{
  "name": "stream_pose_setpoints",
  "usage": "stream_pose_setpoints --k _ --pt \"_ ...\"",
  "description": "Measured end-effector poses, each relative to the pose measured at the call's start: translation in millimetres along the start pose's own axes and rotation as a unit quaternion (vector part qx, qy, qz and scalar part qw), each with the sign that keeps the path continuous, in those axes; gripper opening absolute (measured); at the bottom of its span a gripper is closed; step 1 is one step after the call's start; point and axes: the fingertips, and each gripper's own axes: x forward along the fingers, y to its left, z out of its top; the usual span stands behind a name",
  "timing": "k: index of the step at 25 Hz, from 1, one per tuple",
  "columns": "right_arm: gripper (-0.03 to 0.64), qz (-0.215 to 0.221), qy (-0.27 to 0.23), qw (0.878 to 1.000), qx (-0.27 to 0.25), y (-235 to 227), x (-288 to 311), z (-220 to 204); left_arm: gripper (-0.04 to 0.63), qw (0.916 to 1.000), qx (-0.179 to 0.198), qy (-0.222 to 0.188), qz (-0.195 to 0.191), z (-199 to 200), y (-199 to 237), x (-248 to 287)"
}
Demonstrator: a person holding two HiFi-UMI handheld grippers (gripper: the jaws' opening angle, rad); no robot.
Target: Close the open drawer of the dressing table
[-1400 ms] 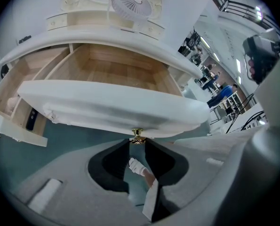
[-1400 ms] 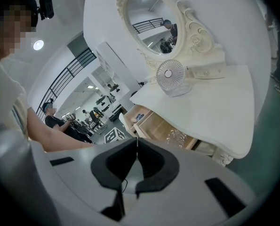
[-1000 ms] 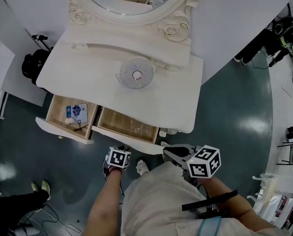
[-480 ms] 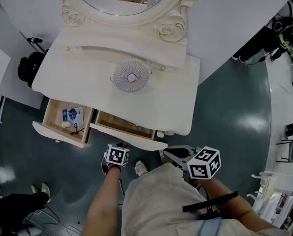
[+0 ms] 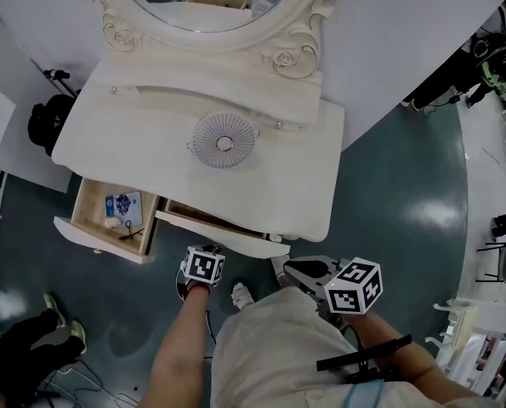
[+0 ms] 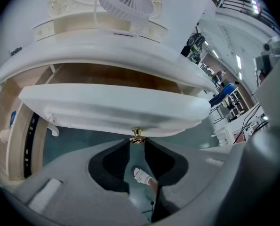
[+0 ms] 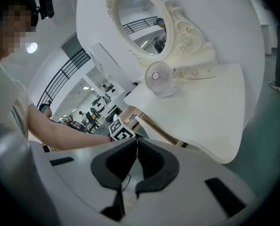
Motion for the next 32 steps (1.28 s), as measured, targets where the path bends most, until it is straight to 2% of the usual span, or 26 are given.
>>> stream_pose_setpoints --k 28,32 --pt "0.017 0.005 0.029 0.999 0.012 -19 18 4 0.104 0.9984 -0.027 -0.05 0.0 67 12 22" --pt "0.017 0.003 0.028 1.0 0.014 -22 17 7 0.104 0.9988 -0.023 -0.043 0.003 77 15 24"
